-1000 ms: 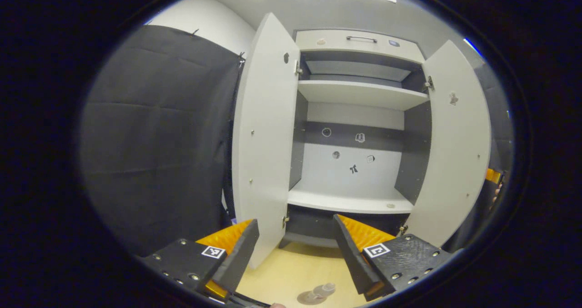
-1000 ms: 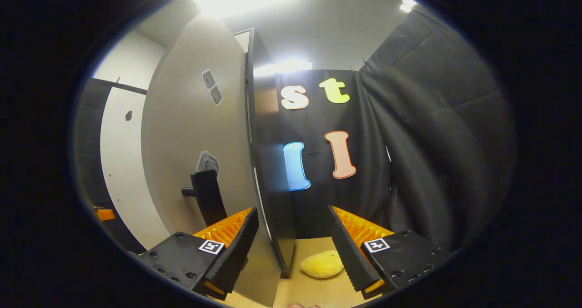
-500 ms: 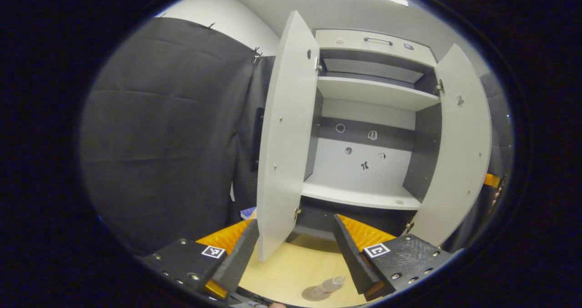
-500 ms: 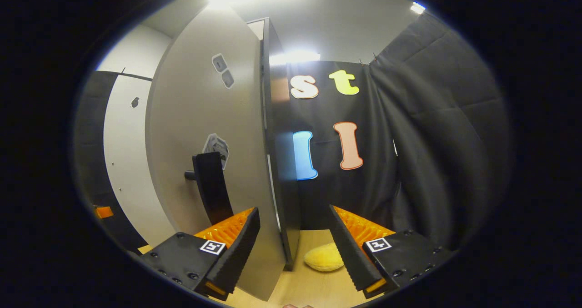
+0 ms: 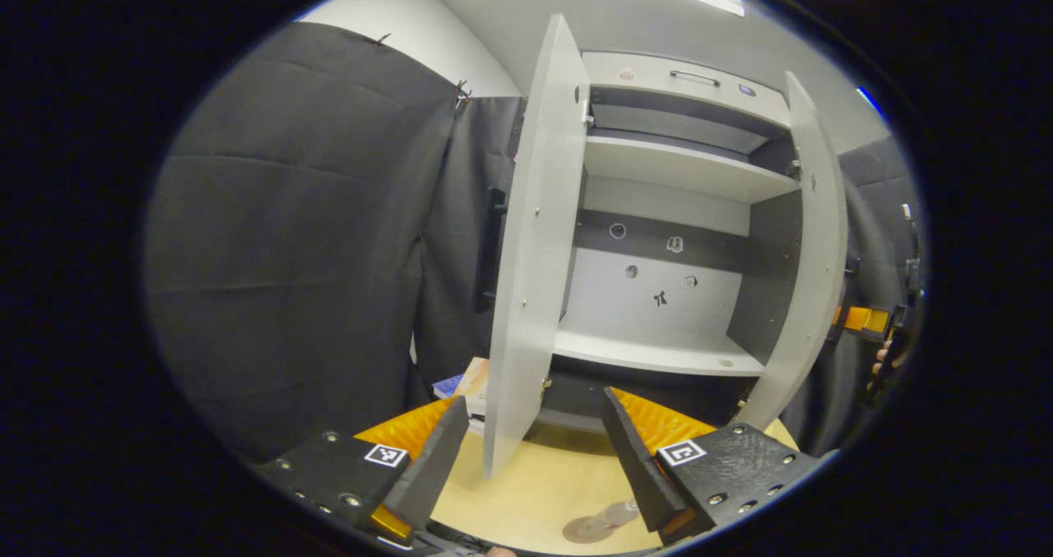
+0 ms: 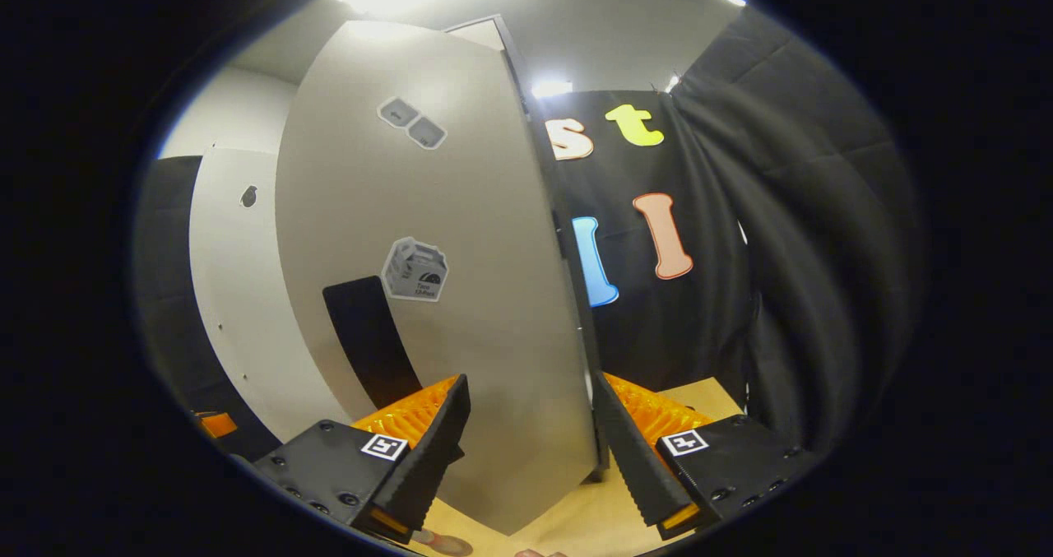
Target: Grasp the bottle in the cabinet with the left hand and place it on the coaster, then close the right door with the right hand and the left door with the left hand.
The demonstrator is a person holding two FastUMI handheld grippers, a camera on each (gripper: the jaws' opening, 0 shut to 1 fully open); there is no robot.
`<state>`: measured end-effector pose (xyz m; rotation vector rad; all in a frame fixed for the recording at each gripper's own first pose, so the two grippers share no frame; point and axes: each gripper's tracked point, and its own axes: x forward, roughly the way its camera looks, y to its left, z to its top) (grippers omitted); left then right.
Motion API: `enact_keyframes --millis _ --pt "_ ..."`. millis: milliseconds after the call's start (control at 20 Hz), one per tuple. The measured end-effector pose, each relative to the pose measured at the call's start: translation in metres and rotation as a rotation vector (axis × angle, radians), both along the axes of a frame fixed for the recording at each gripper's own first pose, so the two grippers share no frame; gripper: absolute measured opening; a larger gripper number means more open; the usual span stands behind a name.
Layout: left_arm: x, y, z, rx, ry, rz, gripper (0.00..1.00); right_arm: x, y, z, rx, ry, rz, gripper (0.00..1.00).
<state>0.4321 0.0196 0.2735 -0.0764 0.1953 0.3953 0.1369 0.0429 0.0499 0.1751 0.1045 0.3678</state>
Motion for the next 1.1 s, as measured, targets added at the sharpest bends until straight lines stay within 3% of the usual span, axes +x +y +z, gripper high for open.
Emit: enact_keyframes --millis 150,200,250,500,550,700,1100 --pt "-0.012 0.028 0.002 0.009 0.002 0.025 0.99 -0.004 0.043 0.001 0.048 0.005 0.057 0.96" --pt "-0.018 0.039 0.004 0.01 0.0 0.04 0.99 -0.005 0.05 0.003 0.043 0.002 0.055 0.92" --pt "-0.023 0.051 0.006 0.011 -0.004 0.054 1.0 -0.005 0.052 0.005 0.027 -0.01 0.043 0.97" --pt "-0.036 0.127 0.015 0.054 -0.033 0.121 0.99 -0.011 0.061 0.0 -0.014 -0.03 -0.023 0.98" --pt "-0.032 0.141 0.017 0.066 -0.035 0.118 0.94 -0.013 0.063 -0.002 -0.02 -0.028 -0.042 0.97" --pt "-0.016 0.167 0.023 0.084 -0.059 0.081 1.0 -0.018 0.065 -0.003 -0.032 -0.025 -0.098 0.97" --pt "0.071 0.197 0.073 0.166 -0.16 -0.146 0.88 -0.033 0.079 -0.003 -0.093 -0.041 -0.197 0.98"
